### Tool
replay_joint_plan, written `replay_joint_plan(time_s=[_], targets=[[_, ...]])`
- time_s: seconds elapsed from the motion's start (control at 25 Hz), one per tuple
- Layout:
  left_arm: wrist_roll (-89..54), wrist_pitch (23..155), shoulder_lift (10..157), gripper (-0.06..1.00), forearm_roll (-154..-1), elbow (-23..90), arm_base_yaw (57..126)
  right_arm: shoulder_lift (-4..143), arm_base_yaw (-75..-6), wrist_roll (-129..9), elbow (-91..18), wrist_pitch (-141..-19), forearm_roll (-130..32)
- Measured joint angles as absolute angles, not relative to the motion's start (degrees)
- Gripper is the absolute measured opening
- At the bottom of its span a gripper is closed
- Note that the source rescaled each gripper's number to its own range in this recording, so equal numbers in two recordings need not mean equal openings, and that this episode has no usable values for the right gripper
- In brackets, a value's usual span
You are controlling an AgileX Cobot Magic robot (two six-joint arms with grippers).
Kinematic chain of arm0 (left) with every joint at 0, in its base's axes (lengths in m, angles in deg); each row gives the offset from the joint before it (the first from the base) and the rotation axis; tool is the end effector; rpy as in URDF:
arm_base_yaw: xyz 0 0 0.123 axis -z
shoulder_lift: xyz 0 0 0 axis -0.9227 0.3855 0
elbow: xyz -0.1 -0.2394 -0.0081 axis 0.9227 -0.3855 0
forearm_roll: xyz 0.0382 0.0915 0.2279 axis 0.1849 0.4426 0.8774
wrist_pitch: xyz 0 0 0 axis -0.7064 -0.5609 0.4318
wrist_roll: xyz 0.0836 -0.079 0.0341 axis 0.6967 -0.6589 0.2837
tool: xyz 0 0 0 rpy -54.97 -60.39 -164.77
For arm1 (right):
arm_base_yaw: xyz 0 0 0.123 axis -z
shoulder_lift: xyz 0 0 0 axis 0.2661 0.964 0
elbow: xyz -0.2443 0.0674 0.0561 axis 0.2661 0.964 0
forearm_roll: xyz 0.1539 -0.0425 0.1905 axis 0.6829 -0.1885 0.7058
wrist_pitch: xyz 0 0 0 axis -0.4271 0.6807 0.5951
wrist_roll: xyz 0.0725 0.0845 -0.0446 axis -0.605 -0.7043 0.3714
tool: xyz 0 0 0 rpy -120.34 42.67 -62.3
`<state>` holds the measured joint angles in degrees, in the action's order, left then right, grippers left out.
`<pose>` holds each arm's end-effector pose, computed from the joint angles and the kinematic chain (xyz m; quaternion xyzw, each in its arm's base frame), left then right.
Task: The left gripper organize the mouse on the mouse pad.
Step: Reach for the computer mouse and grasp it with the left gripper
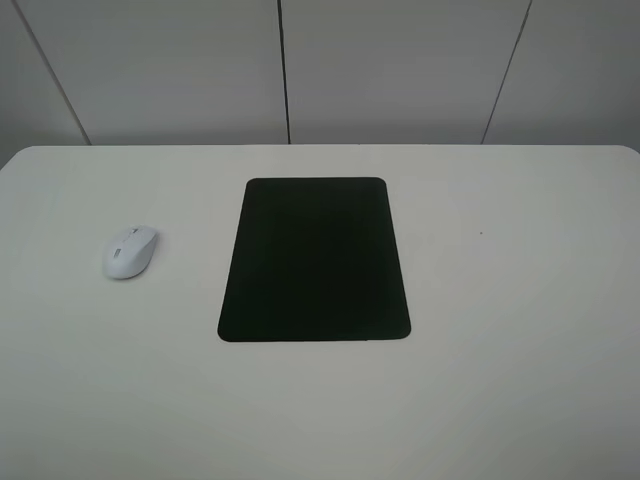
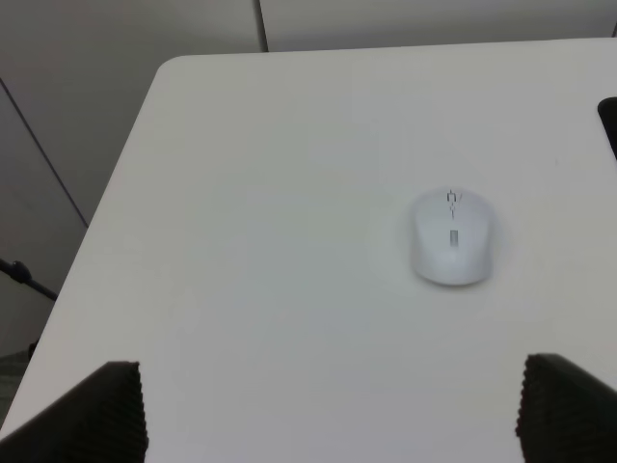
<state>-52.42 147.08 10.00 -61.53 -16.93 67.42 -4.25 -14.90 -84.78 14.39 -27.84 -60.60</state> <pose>0.0409 0.0048 0.2628 -0.0059 0.8552 0.0195 0.5179 0.0411 -0.0068 0.2664 0.0188 0.8491 -0.0243 0.5273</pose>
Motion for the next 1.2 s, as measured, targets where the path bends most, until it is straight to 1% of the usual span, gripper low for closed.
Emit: replay_joint_plan(time_s=[1.2], targets=[[-52.42,147.08,10.00,1.00,-61.53,-16.93,67.42,-4.25,-14.90,-84.78,14.39,-27.84,-60.66]])
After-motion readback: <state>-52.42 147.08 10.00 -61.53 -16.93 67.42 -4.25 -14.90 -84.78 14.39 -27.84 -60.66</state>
